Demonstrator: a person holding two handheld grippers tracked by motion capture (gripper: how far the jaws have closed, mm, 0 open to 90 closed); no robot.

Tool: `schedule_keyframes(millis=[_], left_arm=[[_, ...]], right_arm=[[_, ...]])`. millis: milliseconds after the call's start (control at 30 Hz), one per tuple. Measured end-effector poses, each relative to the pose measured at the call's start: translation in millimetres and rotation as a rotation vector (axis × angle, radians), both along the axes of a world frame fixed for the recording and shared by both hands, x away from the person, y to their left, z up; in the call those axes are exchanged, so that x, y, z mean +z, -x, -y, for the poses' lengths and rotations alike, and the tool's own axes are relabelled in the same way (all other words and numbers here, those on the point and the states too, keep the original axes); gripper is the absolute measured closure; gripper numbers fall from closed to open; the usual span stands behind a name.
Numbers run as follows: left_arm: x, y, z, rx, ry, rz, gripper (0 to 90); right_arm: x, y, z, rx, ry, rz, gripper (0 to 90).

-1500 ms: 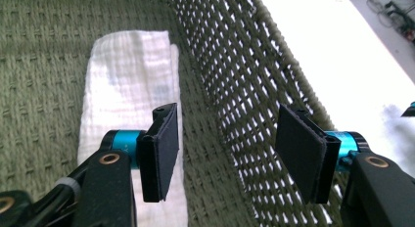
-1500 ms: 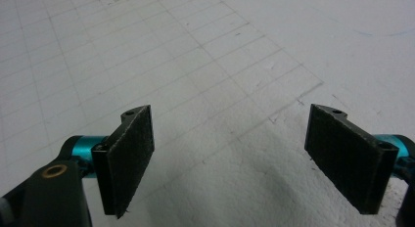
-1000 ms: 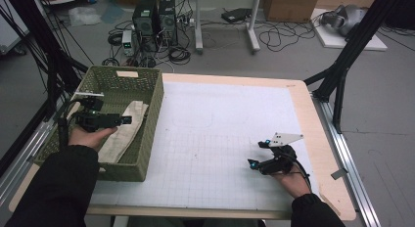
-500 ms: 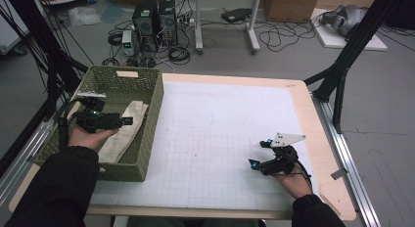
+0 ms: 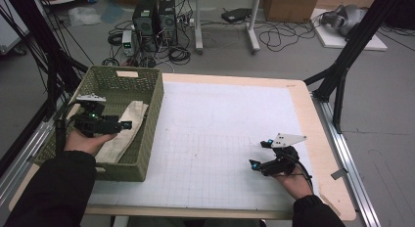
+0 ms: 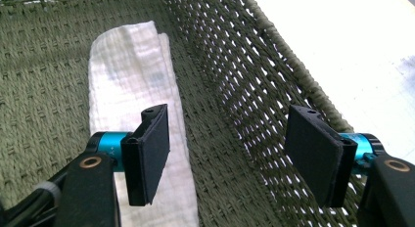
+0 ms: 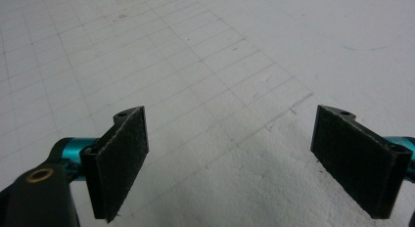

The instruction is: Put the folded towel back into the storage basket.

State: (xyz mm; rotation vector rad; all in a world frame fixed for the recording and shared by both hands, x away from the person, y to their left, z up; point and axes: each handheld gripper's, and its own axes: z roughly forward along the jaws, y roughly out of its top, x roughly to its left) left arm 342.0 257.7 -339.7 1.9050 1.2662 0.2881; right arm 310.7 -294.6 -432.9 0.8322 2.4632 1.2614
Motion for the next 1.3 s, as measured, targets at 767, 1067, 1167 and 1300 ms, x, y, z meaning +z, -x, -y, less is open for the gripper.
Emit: schedule_keyframes(millis=[767,1067,1167,1300], left_arm=[[4.4,10.6,1.7,-0.023,0.020,0.018,33.4],[6.5,17.2,5.1,-0.041,0.035,0.029,33.4],[8.0,20.5,8.0,-0.051,0.042,0.036,33.4],[9.0,24.6,13.0,-0.063,0.048,0.039,33.4]], right_arm=[[0.9,1.1,0.1,0.000,0.000,0.004,12.9],[0.8,1.4,-0.1,0.001,-0.001,0.002,12.7],[0.7,1.4,-0.3,0.003,-0.001,0.003,12.7],[0.7,1.3,-0.2,0.004,-0.002,0.002,12.6]])
